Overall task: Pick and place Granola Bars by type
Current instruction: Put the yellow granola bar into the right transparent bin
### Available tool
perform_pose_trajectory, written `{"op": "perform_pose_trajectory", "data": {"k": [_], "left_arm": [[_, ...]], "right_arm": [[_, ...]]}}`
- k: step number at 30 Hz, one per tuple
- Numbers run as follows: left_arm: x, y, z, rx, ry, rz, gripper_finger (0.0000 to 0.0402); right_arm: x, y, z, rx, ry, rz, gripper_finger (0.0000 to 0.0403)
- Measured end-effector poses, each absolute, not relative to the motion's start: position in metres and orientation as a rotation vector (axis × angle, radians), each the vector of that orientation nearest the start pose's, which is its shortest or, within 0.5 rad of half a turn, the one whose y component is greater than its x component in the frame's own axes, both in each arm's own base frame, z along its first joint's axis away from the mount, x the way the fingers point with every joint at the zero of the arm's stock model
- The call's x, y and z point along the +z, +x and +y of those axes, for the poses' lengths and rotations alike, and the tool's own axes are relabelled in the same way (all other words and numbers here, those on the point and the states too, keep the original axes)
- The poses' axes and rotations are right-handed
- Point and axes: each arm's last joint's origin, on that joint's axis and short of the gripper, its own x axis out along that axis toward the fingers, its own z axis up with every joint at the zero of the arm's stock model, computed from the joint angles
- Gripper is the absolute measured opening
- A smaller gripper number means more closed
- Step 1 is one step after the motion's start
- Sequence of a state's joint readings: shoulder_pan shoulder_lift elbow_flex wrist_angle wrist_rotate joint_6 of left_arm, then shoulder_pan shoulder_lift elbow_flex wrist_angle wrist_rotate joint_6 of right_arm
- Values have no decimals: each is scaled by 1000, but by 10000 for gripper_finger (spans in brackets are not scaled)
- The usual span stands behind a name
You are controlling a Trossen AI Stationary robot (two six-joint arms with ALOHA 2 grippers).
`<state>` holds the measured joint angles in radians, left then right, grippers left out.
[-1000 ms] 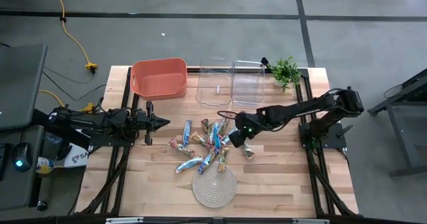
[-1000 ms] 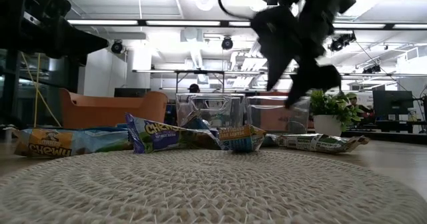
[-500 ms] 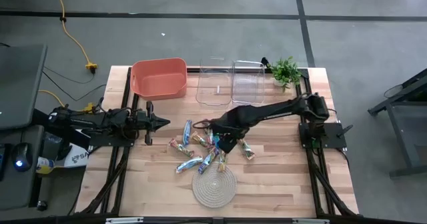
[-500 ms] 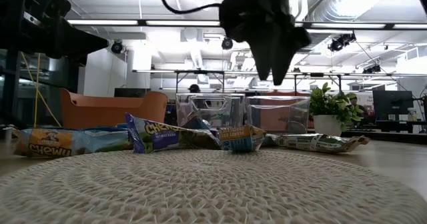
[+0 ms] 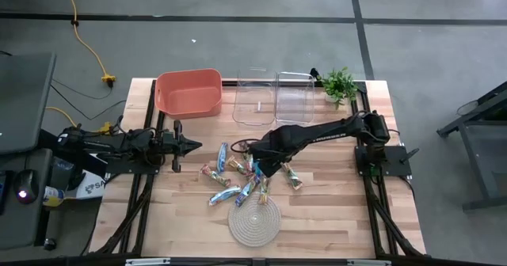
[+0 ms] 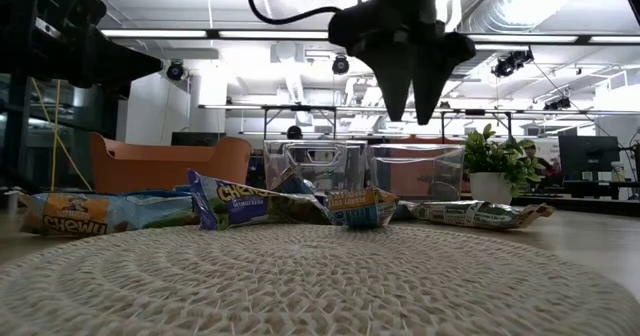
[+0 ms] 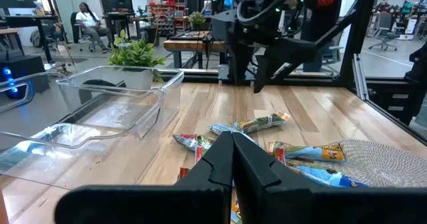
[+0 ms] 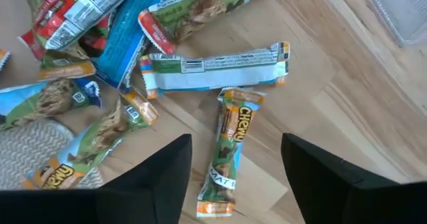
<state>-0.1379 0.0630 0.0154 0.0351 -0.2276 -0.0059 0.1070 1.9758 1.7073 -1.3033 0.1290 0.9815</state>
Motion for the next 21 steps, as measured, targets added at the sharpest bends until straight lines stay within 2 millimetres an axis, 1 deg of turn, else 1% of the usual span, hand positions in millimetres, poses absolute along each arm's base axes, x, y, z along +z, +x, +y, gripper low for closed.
{"op": "perform_pose_trajectory", "data": {"k": [2,5,7,9,11,13,17,21], "left_arm": [[167,100,-7,90,-4,12,0],[167,100,-7,90,-4,11,0],[167,100,-7,90,-4,12,0],[167,100,-7,90,-4,12,0],[167,100,-7,90,-4,11,0],[167,100,-7,90,-4,12,0],[167,100,-7,90,-4,12,0],[167,100,-7,90,-4,12,0]], "right_arm": [[235,367,36,-774,586,1428,230],[217,351,36,-759,610,1467,237],[208,342,37,-722,656,1424,238],[206,333,36,-708,706,1371,238],[208,323,35,-702,732,1322,238],[207,316,33,-681,757,1283,238],[196,311,30,-638,774,1296,238],[183,318,25,-565,792,1313,238]]}}
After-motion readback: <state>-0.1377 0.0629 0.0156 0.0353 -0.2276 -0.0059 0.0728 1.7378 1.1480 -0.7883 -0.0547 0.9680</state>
